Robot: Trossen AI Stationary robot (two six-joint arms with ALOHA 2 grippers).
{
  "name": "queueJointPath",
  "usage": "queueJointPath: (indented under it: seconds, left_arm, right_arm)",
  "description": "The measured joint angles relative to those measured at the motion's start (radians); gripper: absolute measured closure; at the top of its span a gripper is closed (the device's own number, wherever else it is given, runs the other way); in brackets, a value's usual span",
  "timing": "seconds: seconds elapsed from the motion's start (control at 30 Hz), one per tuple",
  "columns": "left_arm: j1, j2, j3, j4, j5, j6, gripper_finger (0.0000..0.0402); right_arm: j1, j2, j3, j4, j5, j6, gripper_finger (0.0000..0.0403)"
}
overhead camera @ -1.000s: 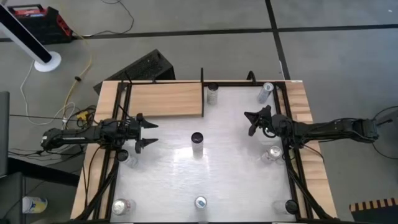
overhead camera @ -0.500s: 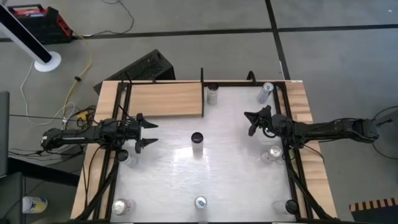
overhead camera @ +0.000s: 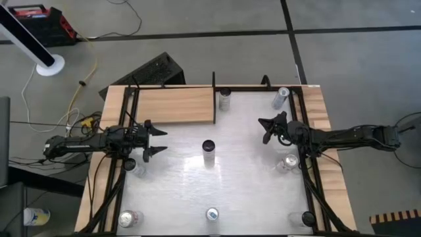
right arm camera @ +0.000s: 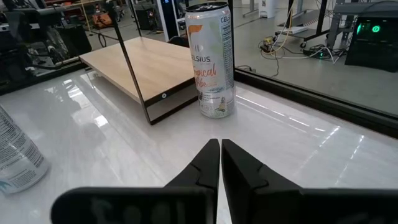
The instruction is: Place canned beverage on shelf
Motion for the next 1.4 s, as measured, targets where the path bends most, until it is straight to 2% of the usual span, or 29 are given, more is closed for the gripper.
queueJointPath:
  seconds: [0.27,0.4,0.5,0.73,0.83,1.03,1.23,1.33,1.4]
  left_arm:
    - [0.0,0.0,0.0,0.015,-0.043,-0.007,0.0084]
    - [0.0,0.0,0.0,0.029,-0.053,-0.034,0.0084]
    - [0.0,0.0,0.0,0.067,-0.113,-0.048,0.0084]
    - [0.0,0.0,0.0,0.137,-0.341,-0.116,0.0084]
    - [0.0,0.0,0.0,0.171,-0.365,-0.167,0.0084]
    - [0.001,0.0,0.0,0.301,-0.436,-0.194,0.0084]
    - [0.006,0.0,0.0,0.324,-0.468,-0.193,0.0084]
    - [0.017,0.0,0.0,0.328,-0.471,-0.196,0.0084]
    - [0.029,0.0,0.0,0.335,-0.425,-0.18,0.0084]
  right_arm:
    - [0.001,0.001,0.021,0.01,-0.005,0.003,0.0359]
    - [0.001,0.0,0.075,0.026,-0.085,-0.052,0.0359]
    - [0.001,0.0,0.128,0.051,-0.17,-0.156,0.0359]
    - [0.001,0.0,0.217,0.065,-0.299,-0.402,0.0359]
    - [0.001,0.0,0.232,0.065,-0.347,-0.425,0.0359]
    - [0.003,0.0,0.243,0.07,-0.352,-0.387,0.0359]
    - [0.01,0.001,0.243,0.11,-0.353,-0.39,0.0359]
    - [0.034,0.021,0.244,0.174,-0.364,-0.393,0.0358]
    - [0.05,0.05,0.244,0.238,-0.366,-0.408,0.0354]
